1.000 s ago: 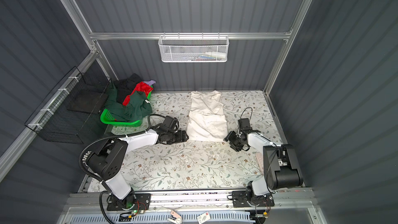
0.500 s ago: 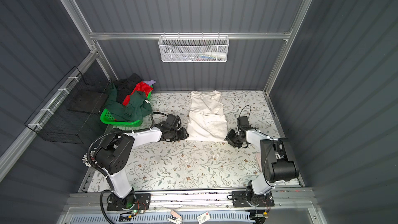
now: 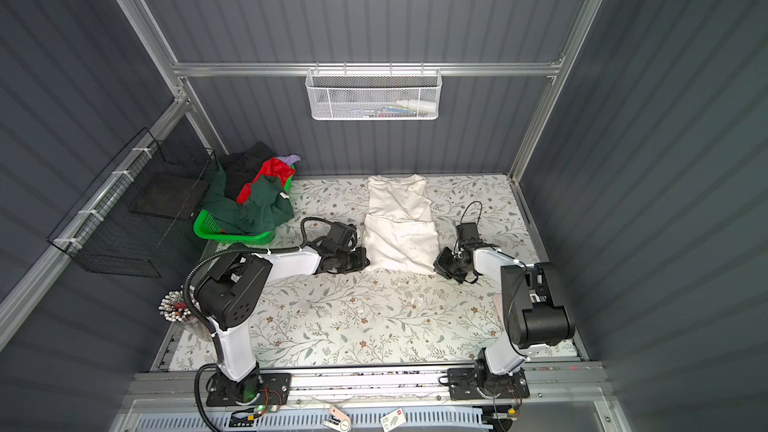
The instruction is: Fold and stack the t-shirts
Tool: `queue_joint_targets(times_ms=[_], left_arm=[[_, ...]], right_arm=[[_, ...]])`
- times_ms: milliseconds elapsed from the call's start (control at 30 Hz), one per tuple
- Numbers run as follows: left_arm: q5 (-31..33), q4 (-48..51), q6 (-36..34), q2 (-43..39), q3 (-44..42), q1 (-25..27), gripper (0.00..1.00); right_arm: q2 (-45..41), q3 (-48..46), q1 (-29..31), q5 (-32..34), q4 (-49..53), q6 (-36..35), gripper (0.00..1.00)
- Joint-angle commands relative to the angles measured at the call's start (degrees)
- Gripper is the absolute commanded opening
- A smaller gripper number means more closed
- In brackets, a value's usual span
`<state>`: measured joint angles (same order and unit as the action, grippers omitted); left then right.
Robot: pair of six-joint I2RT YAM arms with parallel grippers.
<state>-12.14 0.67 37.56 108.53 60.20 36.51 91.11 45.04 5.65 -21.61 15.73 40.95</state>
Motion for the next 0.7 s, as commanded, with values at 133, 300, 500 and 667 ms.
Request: queue_joint_targets(times_ms=[133,300,500,667], left_arm=[[2.1,5.0,0.8,-8.3,-5.5,0.8,0.00],[3.9,4.2,3.9,-15.6,-10.9,2.5,0.00],[7.8,11.4,3.2,-26.5,-13.9,3.7,0.00],[14.1,17.5,3.5,-38.7,-17.5,6.9,0.00]], right_arm=[[-6.7,-1.4,1.3,-2.1,1.9,0.3,0.00],[-15.2,-3.4,4.2,-0.9,5.7,1.8,0.00],[-29.9,-7.2,9.3,1.7,11.6,5.5,0.00],[-39.1,-7.3,16.0,5.5,16.4,9.0,0.00]])
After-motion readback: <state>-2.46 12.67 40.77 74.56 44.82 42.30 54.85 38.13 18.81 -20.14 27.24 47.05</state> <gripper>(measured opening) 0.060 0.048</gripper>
